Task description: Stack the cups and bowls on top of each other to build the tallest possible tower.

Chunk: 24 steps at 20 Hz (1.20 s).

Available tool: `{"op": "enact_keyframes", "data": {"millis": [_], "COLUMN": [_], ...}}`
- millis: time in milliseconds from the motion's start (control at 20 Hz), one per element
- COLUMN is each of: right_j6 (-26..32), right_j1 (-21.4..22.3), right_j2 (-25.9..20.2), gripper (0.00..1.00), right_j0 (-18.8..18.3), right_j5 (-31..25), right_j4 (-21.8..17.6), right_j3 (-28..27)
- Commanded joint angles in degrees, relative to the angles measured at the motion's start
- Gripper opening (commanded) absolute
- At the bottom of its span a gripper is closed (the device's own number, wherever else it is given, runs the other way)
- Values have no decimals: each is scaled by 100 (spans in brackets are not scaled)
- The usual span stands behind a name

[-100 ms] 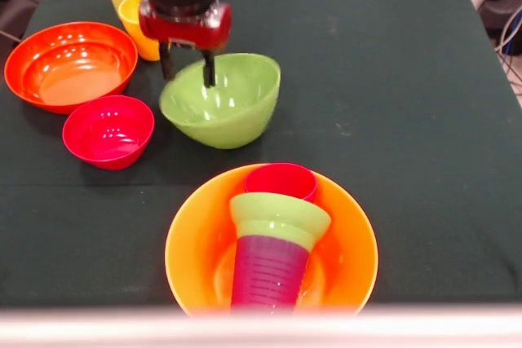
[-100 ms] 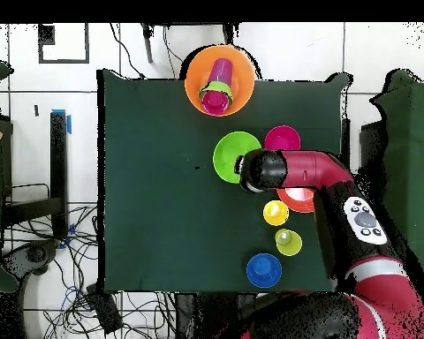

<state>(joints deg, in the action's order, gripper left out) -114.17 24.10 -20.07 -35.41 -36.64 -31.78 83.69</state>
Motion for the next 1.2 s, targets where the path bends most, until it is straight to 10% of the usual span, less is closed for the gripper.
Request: {"op": "enact_keyframes", "data": {"millis": [50,250,300,900,1200], "right_j6": [700,713,724,686,1422], "right_j1": [-700,-704,-702,-637,777], "right_j2": [-10,50,66,149,-213], "gripper": [100,100,0,0,0], "right_j0": [127,182,198,256,-1], "right_j5": [315,302,309,262,-1957], "right_j4": [-623,-736,-772,-816,225], "right_j3": [-229,-267,-272,-322,358]}}
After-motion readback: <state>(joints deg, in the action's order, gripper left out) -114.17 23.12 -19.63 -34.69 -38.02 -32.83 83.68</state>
